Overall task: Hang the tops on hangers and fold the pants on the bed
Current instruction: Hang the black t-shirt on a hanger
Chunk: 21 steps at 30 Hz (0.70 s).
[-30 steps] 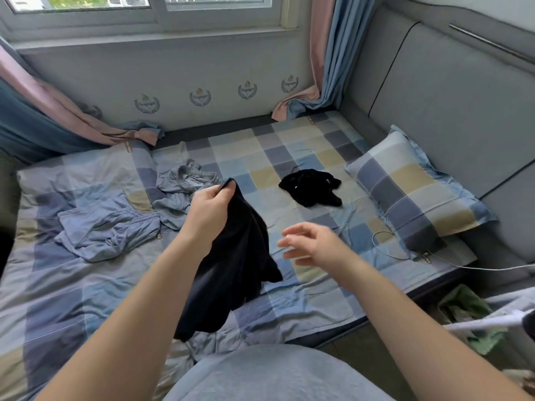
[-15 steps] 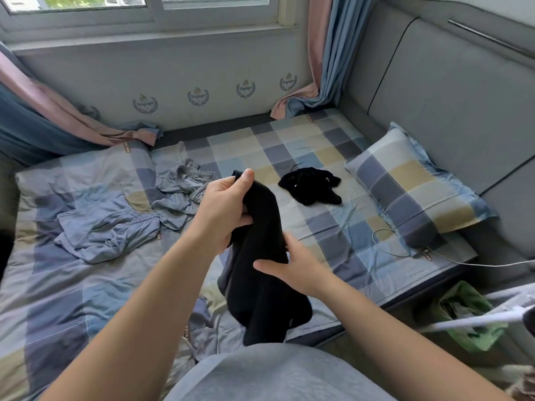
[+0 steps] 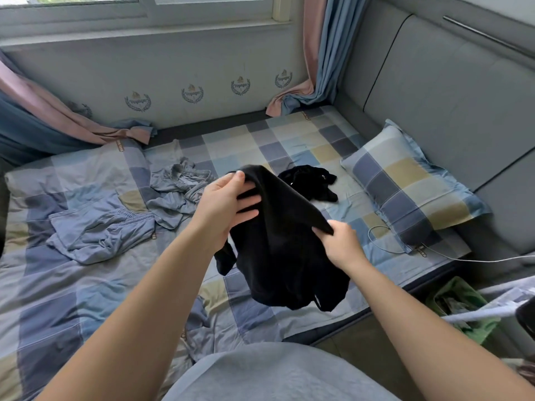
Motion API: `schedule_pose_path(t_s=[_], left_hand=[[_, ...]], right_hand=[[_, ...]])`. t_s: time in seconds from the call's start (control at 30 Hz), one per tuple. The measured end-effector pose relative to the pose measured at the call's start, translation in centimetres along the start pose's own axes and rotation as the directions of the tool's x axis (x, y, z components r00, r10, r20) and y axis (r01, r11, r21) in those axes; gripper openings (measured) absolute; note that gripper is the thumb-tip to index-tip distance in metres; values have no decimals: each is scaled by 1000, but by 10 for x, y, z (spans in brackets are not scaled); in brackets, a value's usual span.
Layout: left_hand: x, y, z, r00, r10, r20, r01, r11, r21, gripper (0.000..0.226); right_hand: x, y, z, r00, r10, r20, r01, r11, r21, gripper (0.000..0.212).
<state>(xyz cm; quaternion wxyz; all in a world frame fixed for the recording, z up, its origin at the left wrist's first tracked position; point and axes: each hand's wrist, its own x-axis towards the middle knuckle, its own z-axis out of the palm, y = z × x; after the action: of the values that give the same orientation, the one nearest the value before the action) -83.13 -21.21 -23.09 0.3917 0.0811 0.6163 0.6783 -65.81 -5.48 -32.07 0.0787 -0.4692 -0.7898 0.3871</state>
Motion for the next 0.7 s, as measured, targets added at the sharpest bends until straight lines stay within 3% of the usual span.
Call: schedule_pose_path(t_s=[0.13, 0.23, 0.4, 0.47, 0.63, 0.7], left_hand=[[1, -21, -8, 989, -107, 105, 77, 962, 261, 22], [1, -38, -15, 969, -188, 162, 89, 875, 476, 22], [1, -69, -14, 881, -332, 336, 33, 753, 658, 52], [2, -80, -13, 873, -317, 370, -24, 731, 682, 61], [7, -90, -9, 915, -143, 377, -160, 730, 665, 15], [8, -83, -9, 939, -77, 335, -170, 744, 647, 13]], right_hand=[[17, -22, -15, 999, 14, 36, -24, 956, 291, 40], [16, -45, -19, 997, -6, 77, -26, 914, 404, 37], [3, -81, -25, 995, -54, 87, -3, 831, 557, 27], [-4, -92, -30, 992, -83, 96, 7, 794, 608, 24], [-12, -106, -43, 989, -125, 77, 29, 681, 732, 20], [-10, -105, -48, 988, -132, 83, 16, 614, 789, 16]])
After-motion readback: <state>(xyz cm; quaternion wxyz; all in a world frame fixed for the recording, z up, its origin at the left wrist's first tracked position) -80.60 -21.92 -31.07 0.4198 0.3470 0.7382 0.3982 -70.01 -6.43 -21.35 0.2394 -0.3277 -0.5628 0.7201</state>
